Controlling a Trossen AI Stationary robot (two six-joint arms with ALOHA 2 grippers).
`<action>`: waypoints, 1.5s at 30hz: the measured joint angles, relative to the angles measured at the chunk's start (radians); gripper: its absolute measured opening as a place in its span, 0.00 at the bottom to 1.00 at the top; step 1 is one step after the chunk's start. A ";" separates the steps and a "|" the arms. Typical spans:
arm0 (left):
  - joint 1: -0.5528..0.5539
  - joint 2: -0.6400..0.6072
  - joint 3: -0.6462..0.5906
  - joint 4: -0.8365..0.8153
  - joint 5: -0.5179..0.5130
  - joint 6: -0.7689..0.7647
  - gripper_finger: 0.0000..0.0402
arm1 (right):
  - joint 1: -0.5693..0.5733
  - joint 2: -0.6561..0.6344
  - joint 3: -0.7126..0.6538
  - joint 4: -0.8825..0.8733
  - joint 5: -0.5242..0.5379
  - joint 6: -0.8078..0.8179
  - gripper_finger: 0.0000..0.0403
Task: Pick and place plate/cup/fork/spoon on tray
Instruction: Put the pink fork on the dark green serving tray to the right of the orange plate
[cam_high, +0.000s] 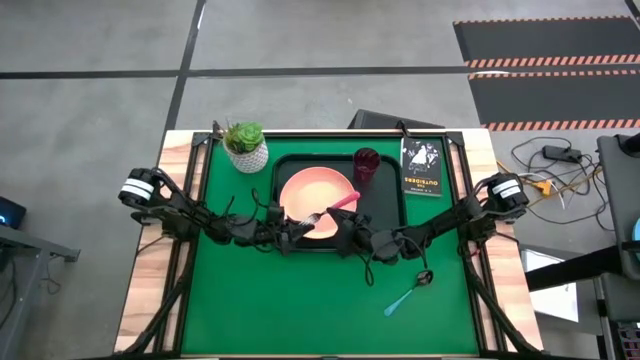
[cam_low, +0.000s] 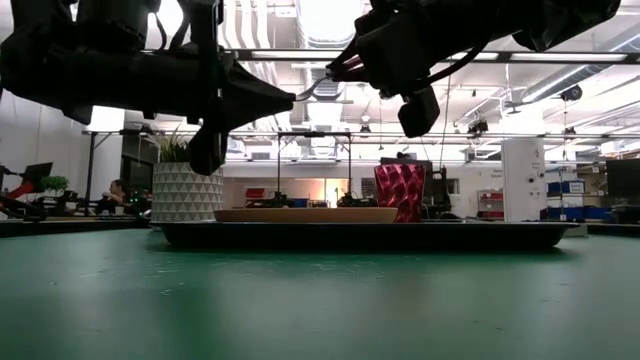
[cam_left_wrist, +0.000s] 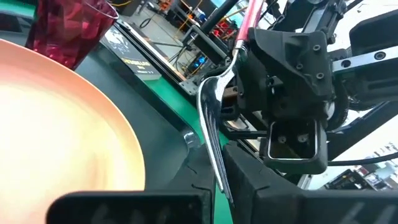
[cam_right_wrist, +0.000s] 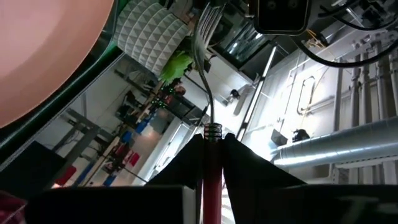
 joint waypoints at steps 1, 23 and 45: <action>0.000 0.000 0.000 0.000 -0.003 0.003 0.00 | 0.000 0.000 0.000 -0.002 -0.004 0.022 0.12; 0.037 -0.050 0.001 0.076 -0.079 0.116 0.00 | 0.002 -0.001 0.000 0.000 -0.044 0.432 0.39; 0.050 -0.050 0.001 0.051 -0.070 0.373 0.00 | 0.002 -0.001 0.000 -0.004 -0.043 0.817 0.17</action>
